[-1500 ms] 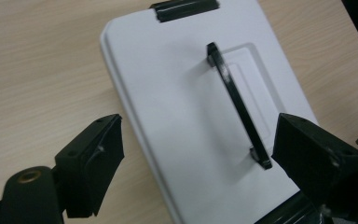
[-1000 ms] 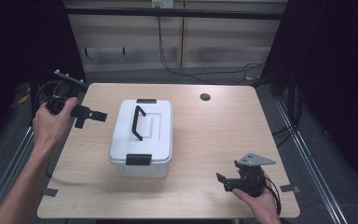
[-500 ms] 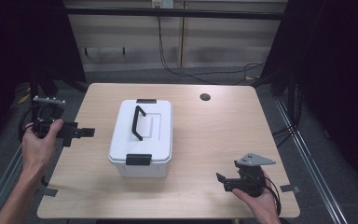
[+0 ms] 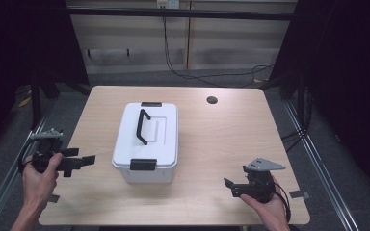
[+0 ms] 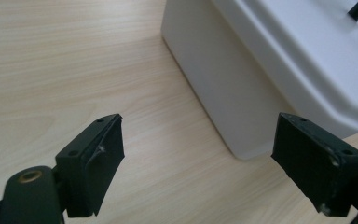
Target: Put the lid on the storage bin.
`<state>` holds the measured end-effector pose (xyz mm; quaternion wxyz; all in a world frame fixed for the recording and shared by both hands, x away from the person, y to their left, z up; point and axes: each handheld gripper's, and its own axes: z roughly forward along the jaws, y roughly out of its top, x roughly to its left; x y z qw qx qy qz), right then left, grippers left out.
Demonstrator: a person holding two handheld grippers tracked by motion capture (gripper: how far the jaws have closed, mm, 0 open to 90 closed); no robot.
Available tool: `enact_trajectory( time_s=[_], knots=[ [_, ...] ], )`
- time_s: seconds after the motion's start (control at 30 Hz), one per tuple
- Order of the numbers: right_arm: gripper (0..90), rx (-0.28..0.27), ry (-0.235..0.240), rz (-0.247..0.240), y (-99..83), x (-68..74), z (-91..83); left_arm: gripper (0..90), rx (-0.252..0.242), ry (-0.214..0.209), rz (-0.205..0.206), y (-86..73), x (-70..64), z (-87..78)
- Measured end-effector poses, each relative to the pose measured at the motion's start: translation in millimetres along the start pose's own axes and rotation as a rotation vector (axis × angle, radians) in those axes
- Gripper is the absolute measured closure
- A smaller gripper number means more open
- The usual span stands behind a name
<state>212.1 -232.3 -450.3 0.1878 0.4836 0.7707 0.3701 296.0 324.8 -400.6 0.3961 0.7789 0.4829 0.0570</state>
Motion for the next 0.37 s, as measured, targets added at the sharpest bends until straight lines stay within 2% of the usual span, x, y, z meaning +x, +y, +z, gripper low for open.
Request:
enact_trajectory(
  time_s=[0.13,0.27,0.3,0.37],
  knots=[
    [15.9,-0.005,-0.001,-0.002,0.1,0.0,0.6,16.2,0.005,-0.001,0.0,-14.8,3.2,4.0],
    [16.1,-0.017,-0.004,-0.004,-0.5,0.2,0.2,16.3,0.005,0.021,0.013,-25.8,3.7,6.2],
    [16.1,-0.017,-0.008,0.0,-1.0,-0.2,0.5,16.3,-0.004,0.038,0.01,-29.1,3.0,6.9],
    [16.2,-0.002,-0.016,0.016,-2.6,-2.4,3.0,16.2,-0.003,0.04,-0.004,-33.8,2.5,9.7]
  ],
)
